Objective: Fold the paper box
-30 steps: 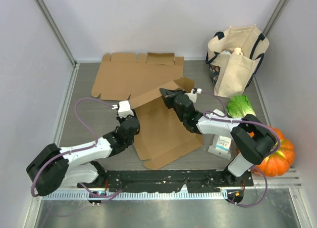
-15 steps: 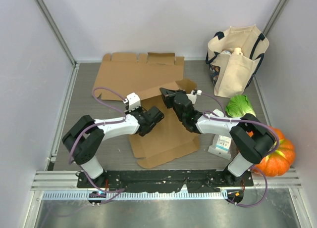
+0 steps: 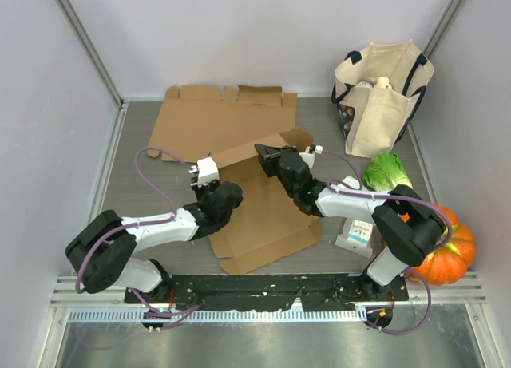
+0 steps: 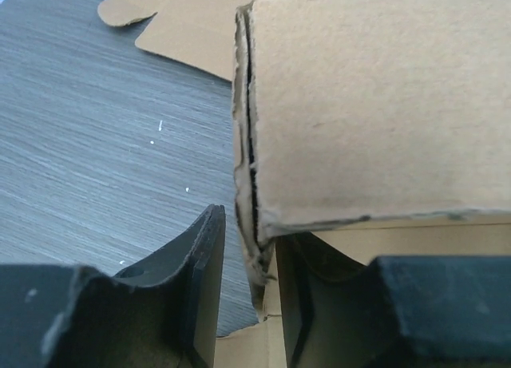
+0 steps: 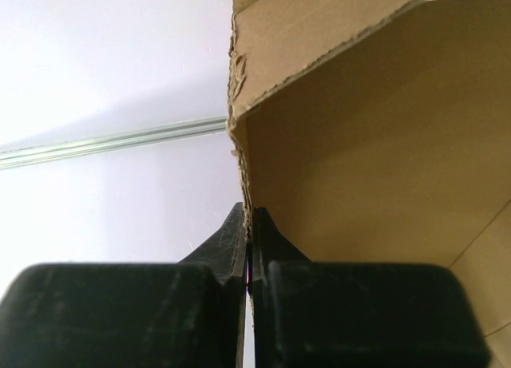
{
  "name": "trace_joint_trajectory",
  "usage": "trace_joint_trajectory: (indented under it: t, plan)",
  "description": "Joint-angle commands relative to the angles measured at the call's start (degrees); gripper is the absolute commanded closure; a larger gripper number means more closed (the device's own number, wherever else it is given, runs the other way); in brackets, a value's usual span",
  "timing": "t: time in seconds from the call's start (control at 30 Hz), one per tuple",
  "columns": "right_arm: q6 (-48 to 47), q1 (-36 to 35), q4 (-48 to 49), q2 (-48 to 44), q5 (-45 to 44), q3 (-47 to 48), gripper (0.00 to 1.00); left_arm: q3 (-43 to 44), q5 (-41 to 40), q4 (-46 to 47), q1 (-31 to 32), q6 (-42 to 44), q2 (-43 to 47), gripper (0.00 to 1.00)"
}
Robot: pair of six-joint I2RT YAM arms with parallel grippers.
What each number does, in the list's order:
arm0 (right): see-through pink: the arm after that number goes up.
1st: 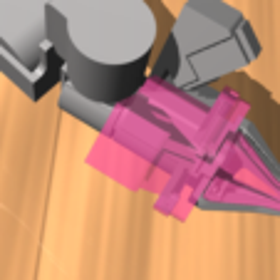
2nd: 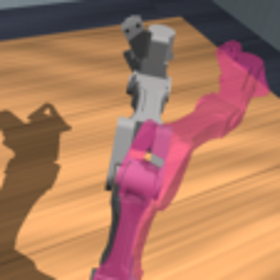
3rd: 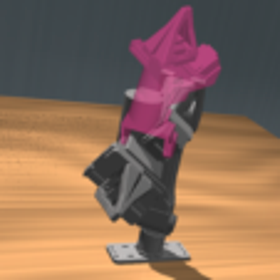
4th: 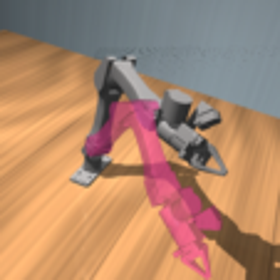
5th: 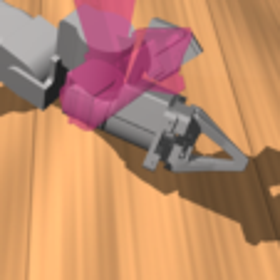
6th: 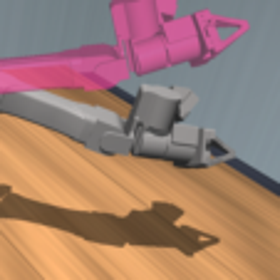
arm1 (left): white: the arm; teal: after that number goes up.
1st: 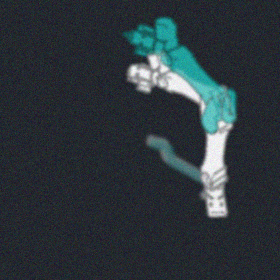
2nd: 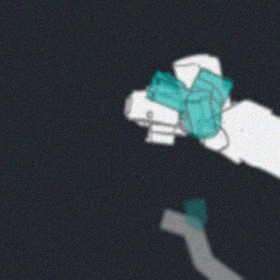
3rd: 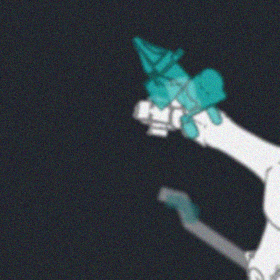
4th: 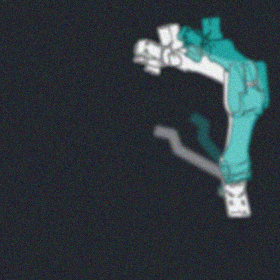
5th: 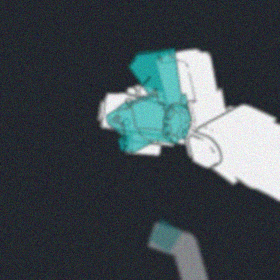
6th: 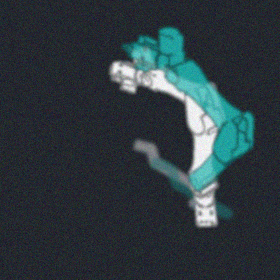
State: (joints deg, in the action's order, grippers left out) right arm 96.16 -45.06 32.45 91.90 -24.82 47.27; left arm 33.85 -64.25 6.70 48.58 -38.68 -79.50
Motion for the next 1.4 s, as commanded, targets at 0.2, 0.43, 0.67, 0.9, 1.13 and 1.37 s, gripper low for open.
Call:
trace_joint_trajectory:
  t: [0.2, 0.43, 0.67, 0.9, 1.13, 1.37]
  plan:
    - [1.66, -0.73, -4.50, -0.76, -0.32, 0.90, 0.99, 9.55, -7.47, -9.22, -1.90, -6.63, -10.99, 0.92]
    - [1.05, -0.91, -5.99, -0.93, -0.84, 1.87, 0.96, 5.97, -2.02, -0.65, -2.61, -0.10, -9.97, 1.00]
    - [-10.80, 0.14, -3.44, -3.38, 0.82, -0.15, 0.35, 0.36, 7.55, 9.91, -3.05, 8.62, -4.26, 1.00]
    - [-43.12, 7.79, -14.91, -16.20, 15.23, -5.68, 0.18, -3.35, 9.14, 11.84, -3.23, 11.60, 0.05, 0.99]
    - [-67.05, 15.69, -24.01, -30.89, 24.00, -15.09, 0.16, -5.02, 10.11, 12.37, -3.93, 14.59, 3.56, 0.99]
    - [-73.58, 16.85, -21.40, -26.69, 28.95, -15.01, 0.50, -6.25, 11.07, 14.30, -4.72, 15.47, 4.97, 1.00]
